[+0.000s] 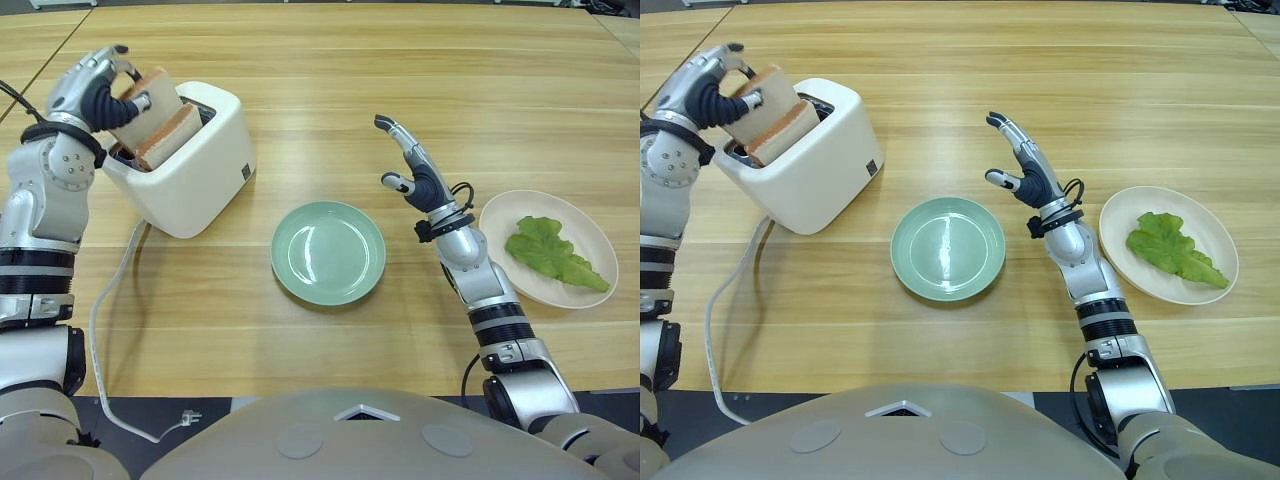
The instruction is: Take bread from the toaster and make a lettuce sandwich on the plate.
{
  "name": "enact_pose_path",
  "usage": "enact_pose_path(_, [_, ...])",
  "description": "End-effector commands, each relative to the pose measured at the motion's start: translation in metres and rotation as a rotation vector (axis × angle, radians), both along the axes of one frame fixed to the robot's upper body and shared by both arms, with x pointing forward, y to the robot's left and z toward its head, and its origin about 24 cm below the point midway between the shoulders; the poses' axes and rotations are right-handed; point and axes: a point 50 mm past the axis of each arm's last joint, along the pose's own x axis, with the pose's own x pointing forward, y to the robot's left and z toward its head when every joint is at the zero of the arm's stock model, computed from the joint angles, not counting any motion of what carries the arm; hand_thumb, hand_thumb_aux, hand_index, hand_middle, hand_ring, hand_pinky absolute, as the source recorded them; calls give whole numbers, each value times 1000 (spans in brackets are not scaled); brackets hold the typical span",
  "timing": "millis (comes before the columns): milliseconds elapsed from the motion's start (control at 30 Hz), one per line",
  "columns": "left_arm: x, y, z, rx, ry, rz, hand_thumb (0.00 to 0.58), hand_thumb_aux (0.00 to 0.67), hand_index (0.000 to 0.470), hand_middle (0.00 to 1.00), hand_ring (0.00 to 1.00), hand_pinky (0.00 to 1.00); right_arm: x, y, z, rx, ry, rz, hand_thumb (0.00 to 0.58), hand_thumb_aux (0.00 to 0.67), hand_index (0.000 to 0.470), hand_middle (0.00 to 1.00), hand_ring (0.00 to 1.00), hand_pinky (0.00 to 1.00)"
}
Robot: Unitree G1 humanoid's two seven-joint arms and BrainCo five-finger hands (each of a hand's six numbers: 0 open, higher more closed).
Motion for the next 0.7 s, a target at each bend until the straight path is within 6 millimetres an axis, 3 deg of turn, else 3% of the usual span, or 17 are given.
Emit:
enact_pose_path(33, [-21,-12,58,-126,-341,-114,580,670,470,0,0,0,0,1,0,-11,6,-4,0,0,0,0,0,0])
enact_pose_path(133, [-33,-24,66,-245,-382,-233,580,670,470,0,0,0,2,2,0,-11,4,-2,0,0,0,0,0,0])
enact_pose_path(233, [-38,-40,63,-345,-318,-368,580,670,470,0,0,0,2,3,2,-11,-5,-3,0,0,0,0,0,0])
enact_pose_path(400, [-28,-79,22,-644,80,-628,580,670,470,0,0,0,3,-15,31,-196,-190,-74,0,0,0,0,0,0])
enact_pose_path(500, [-15,-95,-12,-747,358,-680,580,670,470,0,0,0,8,-52,50,-516,-269,-233,0,0,0,0,0,0])
enact_pose_path(567, [-9,-106,-35,-791,525,-693,580,670,470,0,0,0,11,-88,62,-750,-261,-391,0,0,0,0,0,0])
enact_pose_path(633, [-8,-123,-60,-814,680,-707,580,670,470,0,0,0,7,-124,56,-979,-123,-483,0,0,0,0,0,0])
enact_pose_path(700, [-13,-142,-86,-790,821,-714,580,670,470,0,0,0,-12,-169,40,-1152,134,-571,0,0,0,0,0,0])
